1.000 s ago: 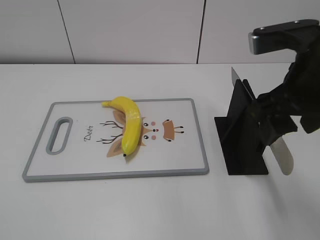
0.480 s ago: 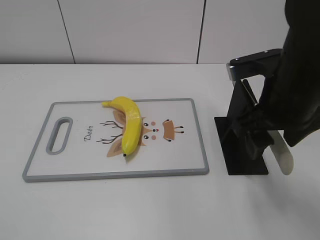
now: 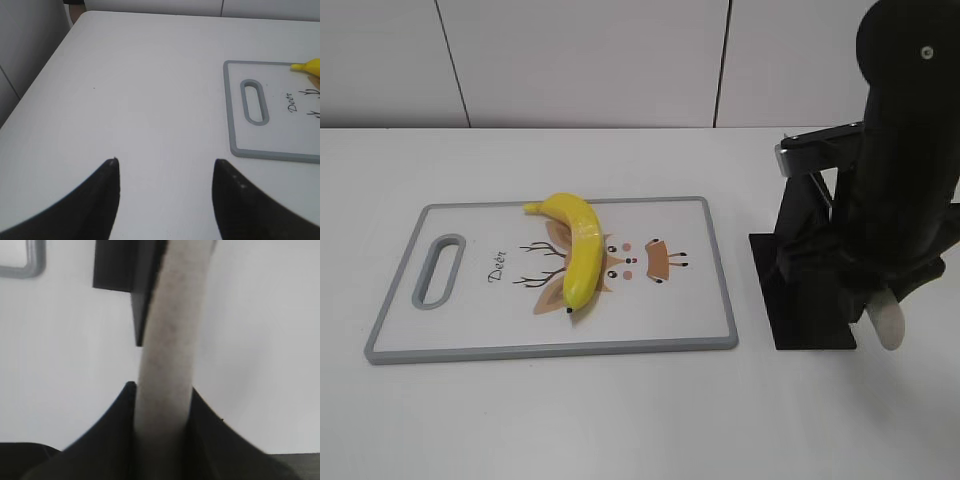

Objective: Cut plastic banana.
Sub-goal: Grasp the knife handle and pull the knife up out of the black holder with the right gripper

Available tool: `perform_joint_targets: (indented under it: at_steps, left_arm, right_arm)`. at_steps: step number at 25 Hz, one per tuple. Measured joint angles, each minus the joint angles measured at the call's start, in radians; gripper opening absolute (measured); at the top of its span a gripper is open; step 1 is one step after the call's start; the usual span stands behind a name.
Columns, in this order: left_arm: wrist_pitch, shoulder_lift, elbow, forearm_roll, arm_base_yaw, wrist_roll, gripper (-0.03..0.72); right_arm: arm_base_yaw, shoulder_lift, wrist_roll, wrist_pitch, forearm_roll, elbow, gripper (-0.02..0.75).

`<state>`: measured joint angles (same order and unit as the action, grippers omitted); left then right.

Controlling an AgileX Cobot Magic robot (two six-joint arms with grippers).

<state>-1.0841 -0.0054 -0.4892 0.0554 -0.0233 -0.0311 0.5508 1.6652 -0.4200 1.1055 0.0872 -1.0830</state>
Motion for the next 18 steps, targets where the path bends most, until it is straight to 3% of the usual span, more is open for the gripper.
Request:
perform_joint_targets:
  at_steps: [1, 2, 18]
  left_arm:
    - [0.000, 0.000, 0.000, 0.000, 0.000, 0.000, 0.558]
    - [0.000, 0.000, 0.000, 0.000, 0.000, 0.000, 0.558]
    - [0.000, 0.000, 0.000, 0.000, 0.000, 0.000, 0.558]
  right_arm:
    - [-0.002, 0.000, -0.018, 0.004, 0.007, 0.000, 0.179]
    - [-0.005, 0.000, -0.042, 0.009, 0.011, 0.000, 0.170]
    - [-0.005, -0.108, -0.056, 0.027, 0.021, -0.001, 0.169]
